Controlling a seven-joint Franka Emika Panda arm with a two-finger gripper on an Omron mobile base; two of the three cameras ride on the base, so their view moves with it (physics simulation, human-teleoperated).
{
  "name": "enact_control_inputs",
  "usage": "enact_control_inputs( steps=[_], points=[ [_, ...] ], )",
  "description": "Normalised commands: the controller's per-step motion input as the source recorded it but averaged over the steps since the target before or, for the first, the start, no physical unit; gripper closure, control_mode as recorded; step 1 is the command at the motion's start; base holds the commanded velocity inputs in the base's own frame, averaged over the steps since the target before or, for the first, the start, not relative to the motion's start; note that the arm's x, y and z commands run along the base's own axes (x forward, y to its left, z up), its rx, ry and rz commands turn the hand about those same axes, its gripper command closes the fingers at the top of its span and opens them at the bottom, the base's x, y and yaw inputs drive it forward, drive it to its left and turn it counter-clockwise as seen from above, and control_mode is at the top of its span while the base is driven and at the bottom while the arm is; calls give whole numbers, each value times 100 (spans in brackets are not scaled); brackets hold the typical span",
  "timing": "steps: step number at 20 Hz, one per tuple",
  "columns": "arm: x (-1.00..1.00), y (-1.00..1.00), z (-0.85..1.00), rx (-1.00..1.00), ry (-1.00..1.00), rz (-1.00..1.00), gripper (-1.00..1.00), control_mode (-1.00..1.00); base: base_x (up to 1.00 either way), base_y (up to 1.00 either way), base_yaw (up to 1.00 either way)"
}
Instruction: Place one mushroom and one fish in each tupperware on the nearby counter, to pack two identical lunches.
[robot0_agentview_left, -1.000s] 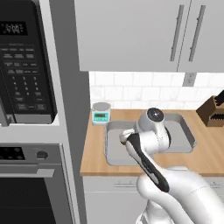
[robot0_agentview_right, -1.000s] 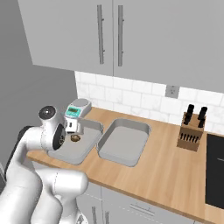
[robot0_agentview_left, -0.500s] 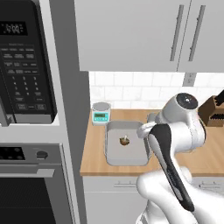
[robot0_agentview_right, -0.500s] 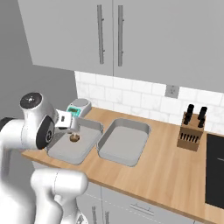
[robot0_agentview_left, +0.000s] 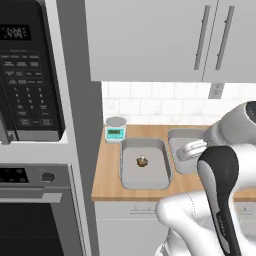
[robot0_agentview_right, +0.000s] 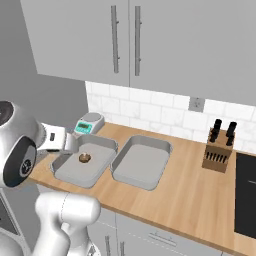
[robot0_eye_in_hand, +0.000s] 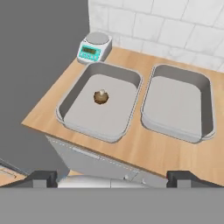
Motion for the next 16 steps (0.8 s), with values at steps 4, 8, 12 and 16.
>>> enact_control_inputs(
  steps=[4,8,12,16],
  points=[
    [-99,2,1,0,-52,0,-100,-100,0,0,0],
    [0,0,0,0,0,0,-100,100,-100,0,0],
    [0,0,0,0,0,0,-100,100,-100,2,0],
    [0,0,0,0,0,0,-100,100,-100,0,0]
  ],
)
